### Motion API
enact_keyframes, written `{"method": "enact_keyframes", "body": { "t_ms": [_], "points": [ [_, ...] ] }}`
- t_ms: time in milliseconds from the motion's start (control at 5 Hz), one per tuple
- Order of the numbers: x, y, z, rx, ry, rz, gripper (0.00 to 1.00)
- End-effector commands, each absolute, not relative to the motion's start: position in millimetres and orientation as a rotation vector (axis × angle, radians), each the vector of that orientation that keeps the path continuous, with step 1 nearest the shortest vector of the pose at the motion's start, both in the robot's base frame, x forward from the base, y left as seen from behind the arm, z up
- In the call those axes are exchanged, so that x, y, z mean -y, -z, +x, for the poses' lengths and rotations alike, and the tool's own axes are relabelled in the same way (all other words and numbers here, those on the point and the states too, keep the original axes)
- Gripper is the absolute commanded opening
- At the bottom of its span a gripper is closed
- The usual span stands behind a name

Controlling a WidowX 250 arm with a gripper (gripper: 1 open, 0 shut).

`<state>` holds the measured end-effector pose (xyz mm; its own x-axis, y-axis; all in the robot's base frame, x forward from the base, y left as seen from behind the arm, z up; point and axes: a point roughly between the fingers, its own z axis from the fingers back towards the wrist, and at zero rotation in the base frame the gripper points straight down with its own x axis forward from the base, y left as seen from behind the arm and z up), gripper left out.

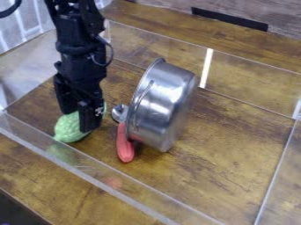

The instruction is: Put the green object in the silver pot

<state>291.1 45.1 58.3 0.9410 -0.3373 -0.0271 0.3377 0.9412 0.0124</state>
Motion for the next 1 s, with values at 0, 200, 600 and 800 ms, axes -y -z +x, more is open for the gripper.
{"method": "enact_keyframes", "body": {
  "t_ms": [0,200,600,800],
  "points": [
    [-50.1,-54.7,296.6,0.003,0.364,0.005,1.00],
    [-50.6,-45.9,298.9,0.001,0.366,-0.004,1.00],
    [-56.9,-39.4,303.1,0.002,0.345,-0.015,0.00],
    [-60.6,-41.5,305.8,0.005,0.315,-0.038,1.00]
  ]
}}
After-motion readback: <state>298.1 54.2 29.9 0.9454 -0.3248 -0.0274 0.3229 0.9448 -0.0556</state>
